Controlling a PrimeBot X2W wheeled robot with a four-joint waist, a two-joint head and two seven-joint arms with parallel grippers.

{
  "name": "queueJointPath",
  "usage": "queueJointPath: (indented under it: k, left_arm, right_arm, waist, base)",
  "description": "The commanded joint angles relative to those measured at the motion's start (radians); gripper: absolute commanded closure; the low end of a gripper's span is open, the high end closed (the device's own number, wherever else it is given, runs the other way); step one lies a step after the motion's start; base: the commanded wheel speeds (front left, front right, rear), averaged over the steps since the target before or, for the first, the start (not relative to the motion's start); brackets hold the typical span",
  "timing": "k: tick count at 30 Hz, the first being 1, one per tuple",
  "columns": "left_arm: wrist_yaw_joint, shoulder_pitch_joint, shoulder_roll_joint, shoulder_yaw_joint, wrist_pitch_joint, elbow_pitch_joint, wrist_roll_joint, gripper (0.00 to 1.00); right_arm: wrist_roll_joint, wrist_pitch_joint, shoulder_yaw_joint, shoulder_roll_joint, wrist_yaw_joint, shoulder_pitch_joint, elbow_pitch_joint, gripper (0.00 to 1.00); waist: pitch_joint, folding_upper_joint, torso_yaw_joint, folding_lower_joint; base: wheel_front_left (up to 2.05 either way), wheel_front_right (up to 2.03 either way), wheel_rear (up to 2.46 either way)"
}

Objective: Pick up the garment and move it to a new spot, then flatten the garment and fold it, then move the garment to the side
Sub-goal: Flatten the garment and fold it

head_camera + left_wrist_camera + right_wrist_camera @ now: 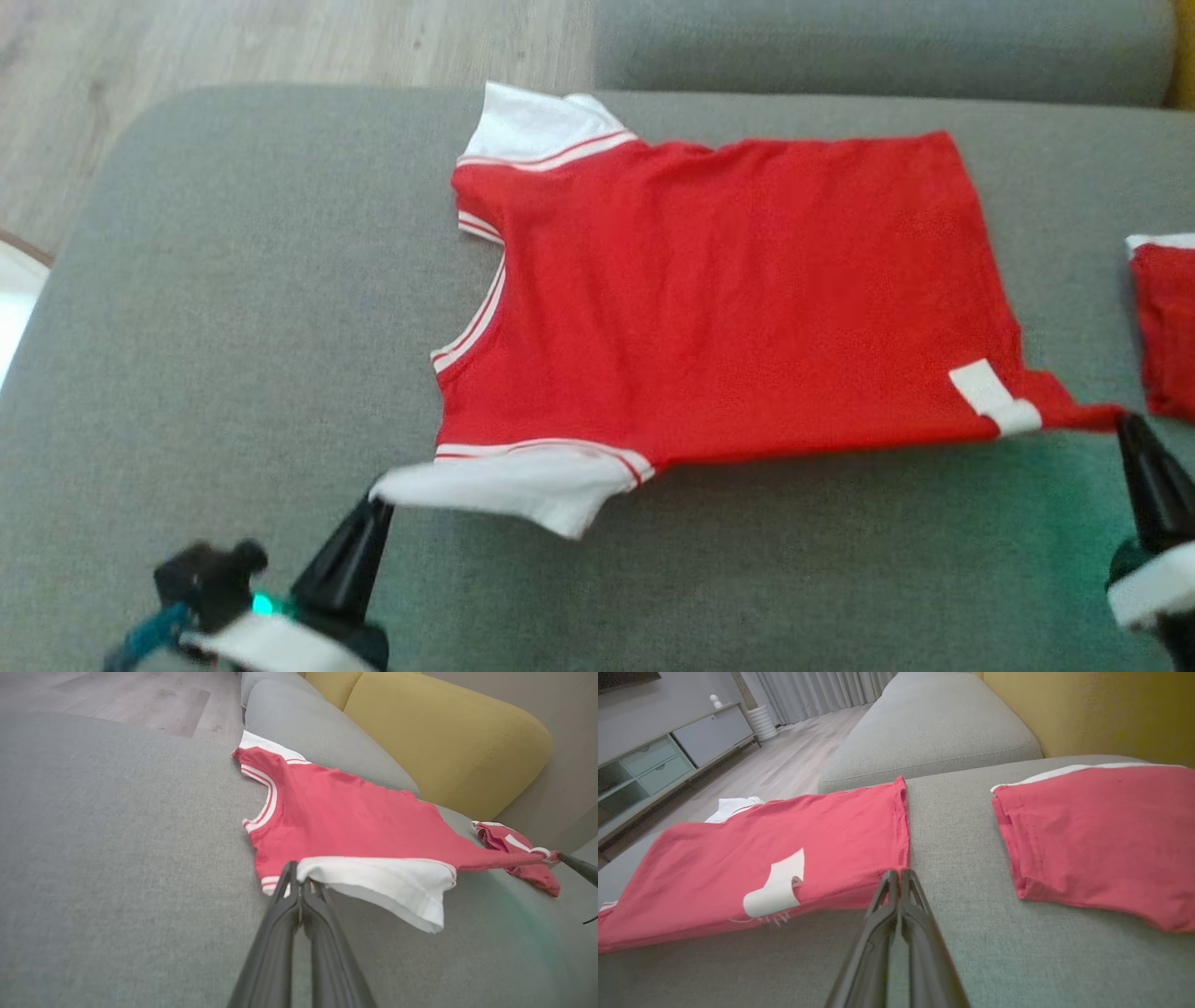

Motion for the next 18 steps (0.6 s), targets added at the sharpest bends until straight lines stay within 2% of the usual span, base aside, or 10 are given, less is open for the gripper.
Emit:
queueJointPath:
  k: [1,8,18]
  left_arm:
    - [-0.010,-0.100,0.013,0.053,-0.008,-0.014,0.011,1.00]
    - [-0.065,-0.302,-0.041,0.076,0.000,0.099,0.046,1.00]
    - [-0.148,-0.552,-0.137,0.070,0.000,0.322,0.094,1.00]
  right_arm:
    - [-0.020,0.016,-0.012,-0.024,-0.001,-0.063,-0.038,1.00]
    - [-0.065,0.085,-0.012,-0.033,-0.001,-0.210,-0.015,1.00]
    - [-0.092,0.125,0.056,-0.070,-0.001,-0.412,0.070,1.00]
  waist:
    - [0.037,-0.0001,0.005,0.0001]
    - [0.136,-0.0001,0.024,0.0001]
    - [0.239,-0.0001,0.040,0.0001]
  base:
    - [0.00,0.00,0.00]
    - [0.00,0.00,0.00]
    - [0.00,0.00,0.00]
